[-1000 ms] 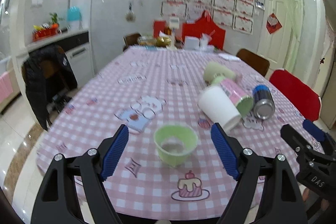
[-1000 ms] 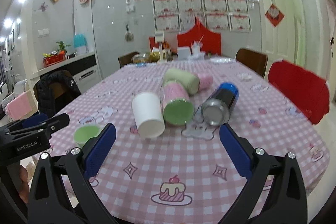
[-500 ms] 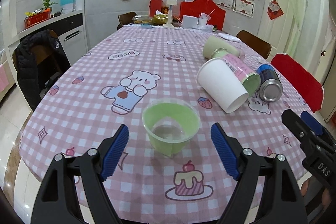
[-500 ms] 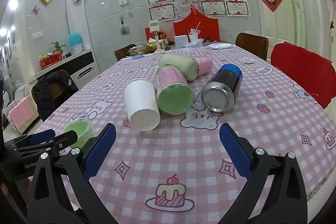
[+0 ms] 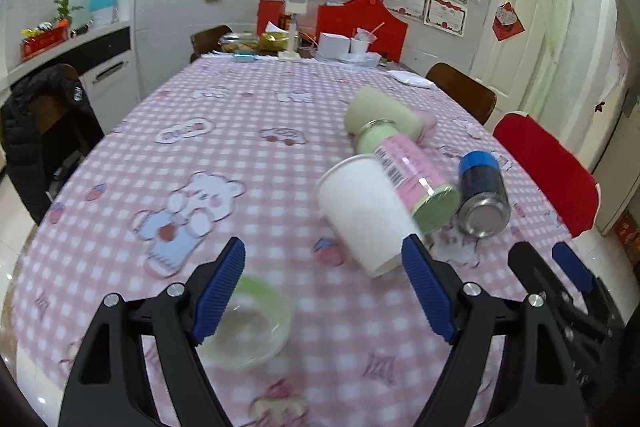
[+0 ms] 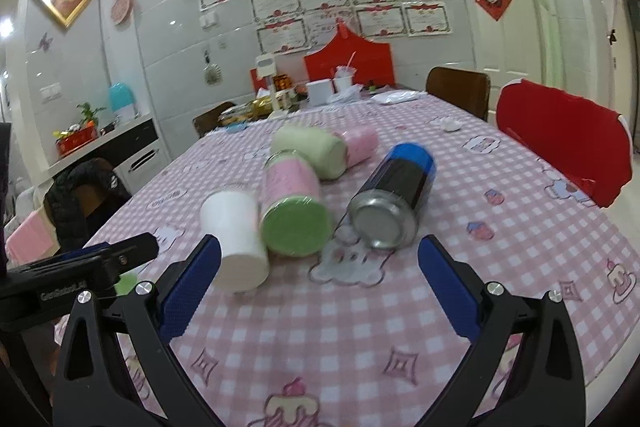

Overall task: Flip cup upside down
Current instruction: 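Move the left gripper toward the white paper cup lying on its side, then close the left gripper around the white paper cup's body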

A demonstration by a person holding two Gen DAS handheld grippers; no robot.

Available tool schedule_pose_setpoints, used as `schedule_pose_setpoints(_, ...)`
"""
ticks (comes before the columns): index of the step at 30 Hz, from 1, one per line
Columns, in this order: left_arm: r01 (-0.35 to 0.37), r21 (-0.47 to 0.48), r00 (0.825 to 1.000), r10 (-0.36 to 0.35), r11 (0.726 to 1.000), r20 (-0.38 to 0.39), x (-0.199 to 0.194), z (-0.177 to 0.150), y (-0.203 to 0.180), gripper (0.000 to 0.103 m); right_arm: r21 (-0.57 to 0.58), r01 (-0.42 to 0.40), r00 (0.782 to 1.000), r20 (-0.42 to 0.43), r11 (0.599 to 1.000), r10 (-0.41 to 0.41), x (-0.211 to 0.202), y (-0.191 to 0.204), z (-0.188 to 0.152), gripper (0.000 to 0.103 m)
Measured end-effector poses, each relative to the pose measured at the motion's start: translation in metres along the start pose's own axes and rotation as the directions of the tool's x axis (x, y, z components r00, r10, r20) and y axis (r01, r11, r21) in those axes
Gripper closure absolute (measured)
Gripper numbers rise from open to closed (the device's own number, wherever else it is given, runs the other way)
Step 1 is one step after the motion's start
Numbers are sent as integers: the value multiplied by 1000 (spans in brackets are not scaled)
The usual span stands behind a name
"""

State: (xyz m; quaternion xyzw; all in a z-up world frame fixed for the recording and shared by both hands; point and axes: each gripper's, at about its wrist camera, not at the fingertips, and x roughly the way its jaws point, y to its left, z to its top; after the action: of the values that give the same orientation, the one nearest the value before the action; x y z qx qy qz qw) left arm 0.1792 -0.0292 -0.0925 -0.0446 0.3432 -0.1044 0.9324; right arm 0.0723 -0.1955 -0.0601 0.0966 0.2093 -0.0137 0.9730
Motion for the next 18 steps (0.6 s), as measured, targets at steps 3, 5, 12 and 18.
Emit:
schedule_pose_setpoints(3, 6, -5, 1000, -6, 1000, -29, 17, 9, -11, 23, 15, 20, 1000, 12, 1000, -21, 5, -9, 7, 8)
schedule_pose_setpoints(5, -5, -12, 998, 4, 1000, -64, 32, 14, -17, 23, 28, 23, 1000, 10, 999, -24, 10, -15, 11, 8)
schedule_pose_setpoints(12, -3, -64, 990, -6, 998, -141, 68, 22, -25, 23, 45, 28, 999, -21, 999, -27, 29, -31, 18, 8)
schedule_pose_setpoints(18, -22, -56, 977, 10, 998, -214, 96, 23, -33, 23, 84, 8, 998, -57, 996, -3, 39, -44, 21, 8)
